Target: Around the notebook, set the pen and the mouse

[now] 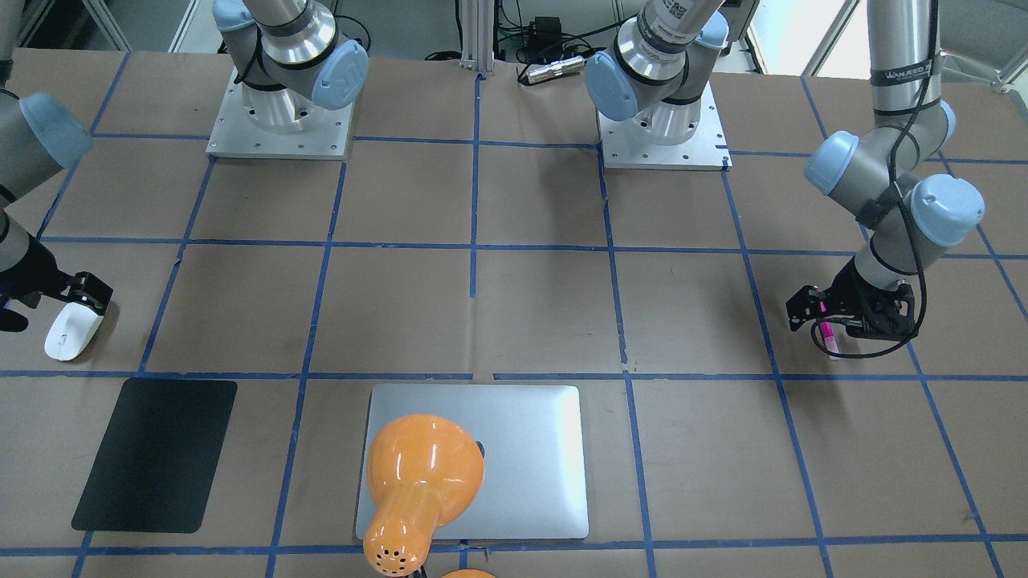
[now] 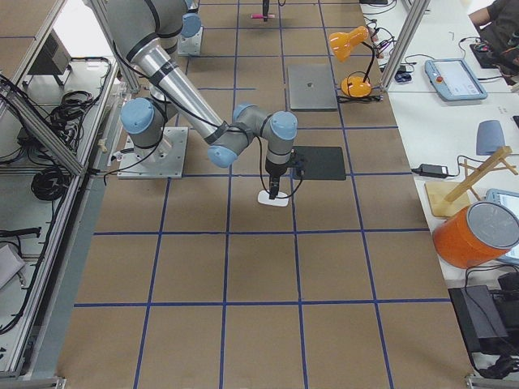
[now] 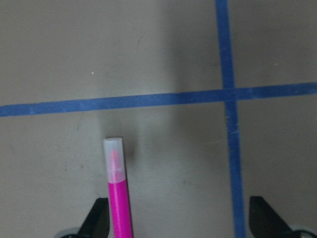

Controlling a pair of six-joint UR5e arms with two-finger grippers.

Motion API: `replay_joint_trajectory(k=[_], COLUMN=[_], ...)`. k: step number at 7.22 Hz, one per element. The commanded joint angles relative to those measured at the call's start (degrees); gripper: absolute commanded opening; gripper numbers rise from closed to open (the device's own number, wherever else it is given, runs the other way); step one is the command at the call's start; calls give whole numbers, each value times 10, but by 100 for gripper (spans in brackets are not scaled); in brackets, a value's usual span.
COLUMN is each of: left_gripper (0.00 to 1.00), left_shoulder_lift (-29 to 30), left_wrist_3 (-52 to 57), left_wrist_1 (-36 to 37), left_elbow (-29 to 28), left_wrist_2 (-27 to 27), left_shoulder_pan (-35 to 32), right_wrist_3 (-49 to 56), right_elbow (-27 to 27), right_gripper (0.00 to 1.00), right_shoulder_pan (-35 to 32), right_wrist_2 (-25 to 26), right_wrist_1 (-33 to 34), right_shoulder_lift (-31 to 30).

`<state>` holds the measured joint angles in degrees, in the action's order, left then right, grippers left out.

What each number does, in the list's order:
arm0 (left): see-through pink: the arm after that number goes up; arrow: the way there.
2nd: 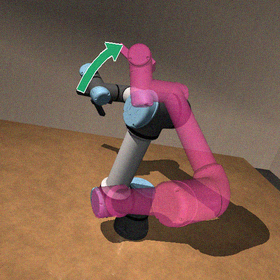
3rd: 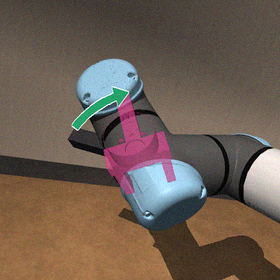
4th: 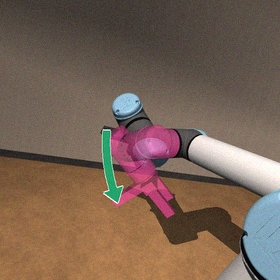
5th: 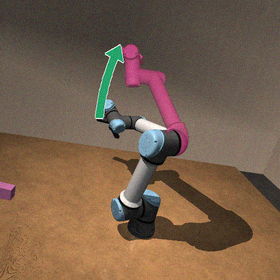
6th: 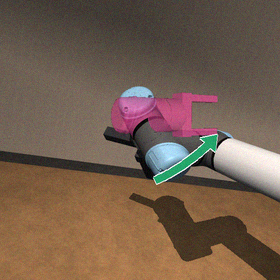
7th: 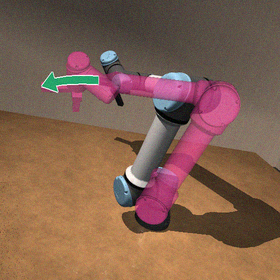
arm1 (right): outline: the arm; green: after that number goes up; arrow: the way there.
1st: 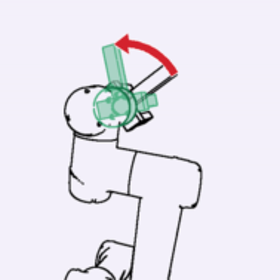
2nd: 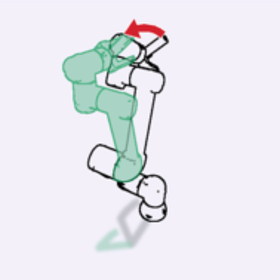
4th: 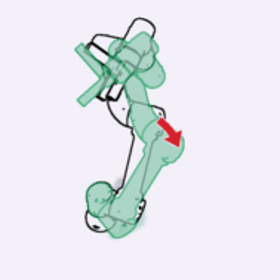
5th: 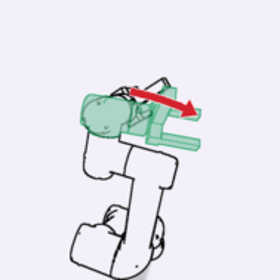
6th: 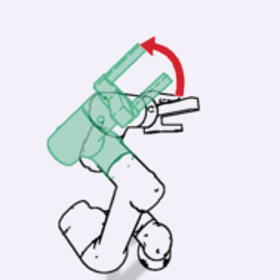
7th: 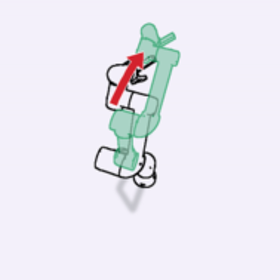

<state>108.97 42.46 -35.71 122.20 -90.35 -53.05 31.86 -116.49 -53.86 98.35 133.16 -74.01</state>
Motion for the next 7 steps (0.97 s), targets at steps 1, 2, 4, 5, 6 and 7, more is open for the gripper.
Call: replay_joint_trajectory(k=[1, 2, 4, 5, 6, 7], left_gripper=[31, 2, 0, 0, 0, 0], left_shoulder_lift=[13, 12, 9, 9, 3, -2], left_wrist_3=[1, 0, -2, -8, -9, -10], left_wrist_1=[24, 25, 25, 25, 22, 19], left_elbow=[0, 0, 0, 0, 1, 0], left_wrist_2=[0, -1, 0, 3, 2, 4], left_shoulder_pan=[2, 2, 2, 2, 2, 2], right_wrist_3=[7, -5, -23, -5, 11, 14], right_elbow=[2, 2, 0, 1, 1, 1], right_gripper=[100, 100, 100, 100, 100, 86], right_shoulder_pan=[17, 17, 17, 17, 17, 17], right_wrist_2=[1, -39, -70, -69, -63, -54], right_wrist_1=[6, 6, 6, 11, 11, 10], right_shoulder_lift=[28, 21, 30, 31, 30, 32])
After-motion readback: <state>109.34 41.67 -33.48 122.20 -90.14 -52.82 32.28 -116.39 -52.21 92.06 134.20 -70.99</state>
